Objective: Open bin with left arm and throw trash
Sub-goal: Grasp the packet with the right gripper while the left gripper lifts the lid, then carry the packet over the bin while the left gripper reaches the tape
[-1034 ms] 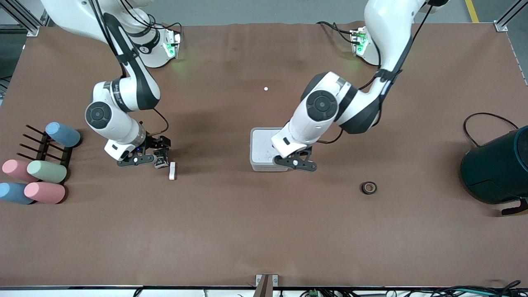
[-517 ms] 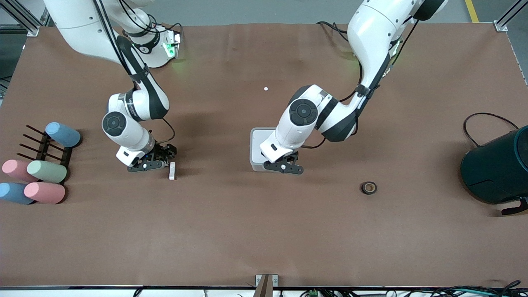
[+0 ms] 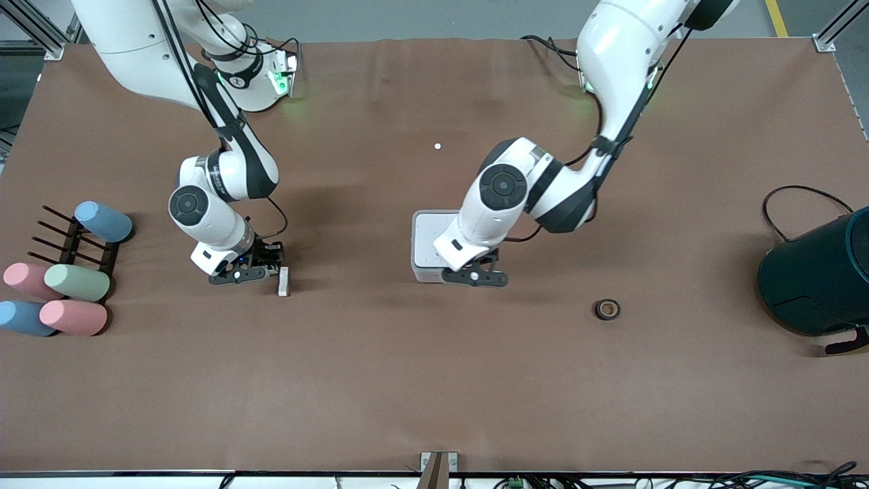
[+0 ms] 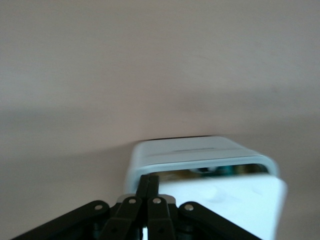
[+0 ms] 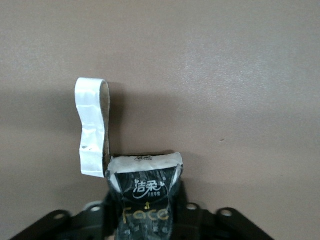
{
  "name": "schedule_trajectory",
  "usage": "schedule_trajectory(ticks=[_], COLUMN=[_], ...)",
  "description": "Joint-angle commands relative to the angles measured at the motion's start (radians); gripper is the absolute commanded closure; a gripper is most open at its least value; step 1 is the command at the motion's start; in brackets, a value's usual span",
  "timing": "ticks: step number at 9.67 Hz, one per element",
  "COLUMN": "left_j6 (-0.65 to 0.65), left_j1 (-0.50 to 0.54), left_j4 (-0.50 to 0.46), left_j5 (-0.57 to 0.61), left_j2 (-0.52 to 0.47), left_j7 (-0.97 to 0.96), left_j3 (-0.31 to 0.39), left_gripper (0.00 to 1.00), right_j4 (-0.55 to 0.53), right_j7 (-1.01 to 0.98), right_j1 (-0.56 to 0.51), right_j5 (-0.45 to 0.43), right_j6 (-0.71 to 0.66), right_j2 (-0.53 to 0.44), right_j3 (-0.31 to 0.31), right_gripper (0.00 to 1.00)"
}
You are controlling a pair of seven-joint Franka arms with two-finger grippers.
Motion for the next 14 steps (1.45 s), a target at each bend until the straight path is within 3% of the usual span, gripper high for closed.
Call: schedule_trajectory(ticks=[1, 2, 3, 4, 5, 6, 8, 11, 13, 14], left_j6=[-0.125, -0.127, -0.114, -0.068, 0.012, 0.12, 0.323, 0.403, 0.417, 0.417], left_j1=[0.124, 0.19, 0.27, 0.336, 0.387, 0.413, 0.439, 0.445, 0.445, 0.449], left_j4=[-0.029, -0.035, -0.037, -0.043, -0.086, -0.165, -0.302, -0.35, -0.365, -0.365], left_j5=[0.042, 0.042, 0.052, 0.075, 0.077, 0.082, 0.137, 0.145, 0.166, 0.166], left_j2=[-0.09, -0.084, -0.052, -0.023, -0.001, 0.002, 0.025, 0.057, 0.053, 0.051], left_j7=[0.14, 0.255, 0.371, 0.488, 0.594, 0.627, 0.627, 0.627, 0.626, 0.615], left_j3=[0.001, 0.003, 0.003, 0.001, 0.0, 0.003, 0.003, 0.003, 0.003, 0.003], left_gripper=[0.98, 0.82, 0.36, 0.01, 0.0, 0.0, 0.0, 0.02, 0.72, 0.91], right_j4=[-0.003, 0.031, 0.134, 0.292, 0.436, 0.536, 0.702, 0.781, 0.784, 0.783], right_j7=[0.073, 0.152, 0.258, 0.397, 0.522, 0.617, 0.778, 0.877, 0.885, 0.885], right_j1=[0.0, 0.011, 0.062, 0.119, 0.177, 0.254, 0.36, 0.454, 0.506, 0.526], right_j5=[-0.004, -0.002, 0.007, 0.011, 0.037, 0.11, 0.123, 0.116, 0.113, 0.111], right_j6=[-0.029, -0.145, -0.33, -0.487, -0.588, -0.602, -0.582, -0.501, -0.488, -0.49], right_j2=[-0.04, -0.099, -0.13, -0.123, -0.118, -0.091, -0.007, 0.096, 0.153, 0.164], right_j3=[0.003, 0.006, 0.007, 0.007, 0.007, 0.004, 0.004, 0.003, 0.003, 0.003], right_gripper=[0.9, 0.9, 0.9, 0.9, 0.89, 0.88, 0.86, 0.86, 0.86, 0.86])
